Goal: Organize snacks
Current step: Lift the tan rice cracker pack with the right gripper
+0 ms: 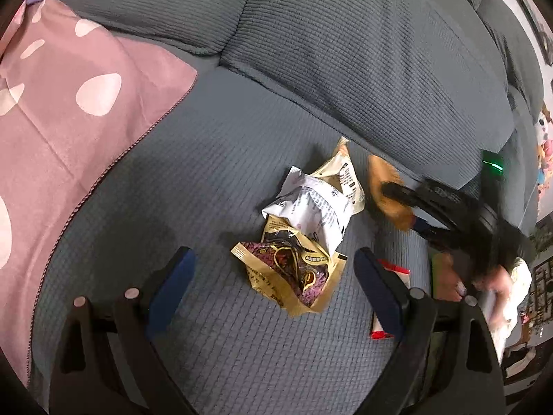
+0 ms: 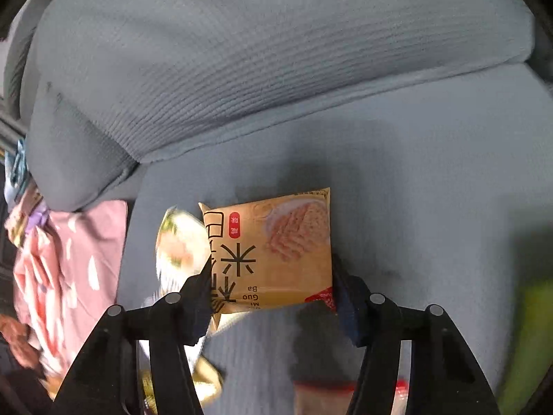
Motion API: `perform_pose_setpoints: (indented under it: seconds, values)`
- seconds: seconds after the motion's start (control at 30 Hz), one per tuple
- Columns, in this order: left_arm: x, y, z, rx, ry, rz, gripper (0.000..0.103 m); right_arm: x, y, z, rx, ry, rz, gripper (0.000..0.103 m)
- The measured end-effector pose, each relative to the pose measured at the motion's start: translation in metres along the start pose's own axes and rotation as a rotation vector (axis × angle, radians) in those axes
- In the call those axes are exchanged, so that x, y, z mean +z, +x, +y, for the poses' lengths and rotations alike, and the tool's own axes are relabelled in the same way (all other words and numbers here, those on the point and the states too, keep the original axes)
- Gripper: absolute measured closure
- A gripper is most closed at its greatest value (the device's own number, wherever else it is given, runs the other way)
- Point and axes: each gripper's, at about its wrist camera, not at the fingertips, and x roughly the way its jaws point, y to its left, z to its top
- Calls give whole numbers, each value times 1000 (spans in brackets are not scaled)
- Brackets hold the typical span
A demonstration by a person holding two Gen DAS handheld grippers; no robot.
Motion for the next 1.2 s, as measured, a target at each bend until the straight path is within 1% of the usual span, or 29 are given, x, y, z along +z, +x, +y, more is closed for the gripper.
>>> perform_pose_setpoints:
  seconds: [0.07,0.1,0.17,0.2,0.3,0.37,0.4,0.43,0.47,0.5,0.53,0.57,0.67,0.7,0.77,0.8,0.83,0.87,0.97,1.0,1.07,1.1,1.17,1.2]
  values:
    - [-2,-1,-2,6,8,-9,10,-19,-26,2,-26,-18,-39,42]
    - [-3,1,-2,7,7,-14,10,-35,-41,2,-37,-19,-47,42]
    - [-6,1,-3,7,14,-7,10,-53,-48,4,-33,-17,-36,42]
    - [-7,1,-4,-5,16,-1,10,-70,-49,5,-39,-28,-5,42]
    - [-13,-3,-6,-34,14,-4,10,-103,-48,3,-77,-36,63,42]
    - [-18,-3,-10,-17,33,-3,11,-118,-52,2,-92,-33,42,41]
    - [-20,-4,-12,-10,46,-1,11,-123,-53,1,-91,-27,41,35]
    - [-22,-4,-15,-7,62,2,13,-125,-51,-2,-86,-13,67,30]
    - [-23,-3,-17,-10,77,5,16,-125,-49,-4,-80,-1,88,29]
    - [-25,-3,-20,-15,88,10,18,-125,-50,-6,-72,7,103,29]
    - [-27,-3,-22,-23,96,15,21,-125,-52,-6,-72,4,106,29]
    - [-29,-3,-24,-31,102,20,23,-126,-58,-8,-78,-6,100,29]
    - [-34,-1,-30,-52,120,33,30,-128,-77,-7,-93,-36,40,27]
    - [-37,1,-33,-67,126,44,32,-127,-83,-8,-83,-30,14,26]
    - [-42,5,-39,-93,135,68,40,-126,-93,-15,-60,1,-18,26]
    - [-46,11,-43,-125,144,95,43,-124,-96,-18,-54,11,-28,26]
    - [-50,17,-47,-156,146,131,47,-123,-97,-20,-47,19,-38,26]
    - [-55,22,-50,-186,134,176,49,-122,-98,-22,-42,24,-44,26]
    - [-66,33,-56,-260,99,264,51,-120,-95,-26,-10,39,-54,26]
    - [-71,34,-62,-260,121,272,51,-119,-94,-25,4,31,-62,26]
    - [-77,33,-70,-244,161,260,51,-118,-91,-23,44,26,-78,26]
    - [-79,34,-72,-248,164,258,51,-117,-89,-24,89,36,-73,26]
    - [-84,40,-74,-268,155,280,51,-116,-80,-24,140,54,-43,26]
    - [-85,45,-75,-268,148,300,51,-115,-78,-24,130,54,-37,26]
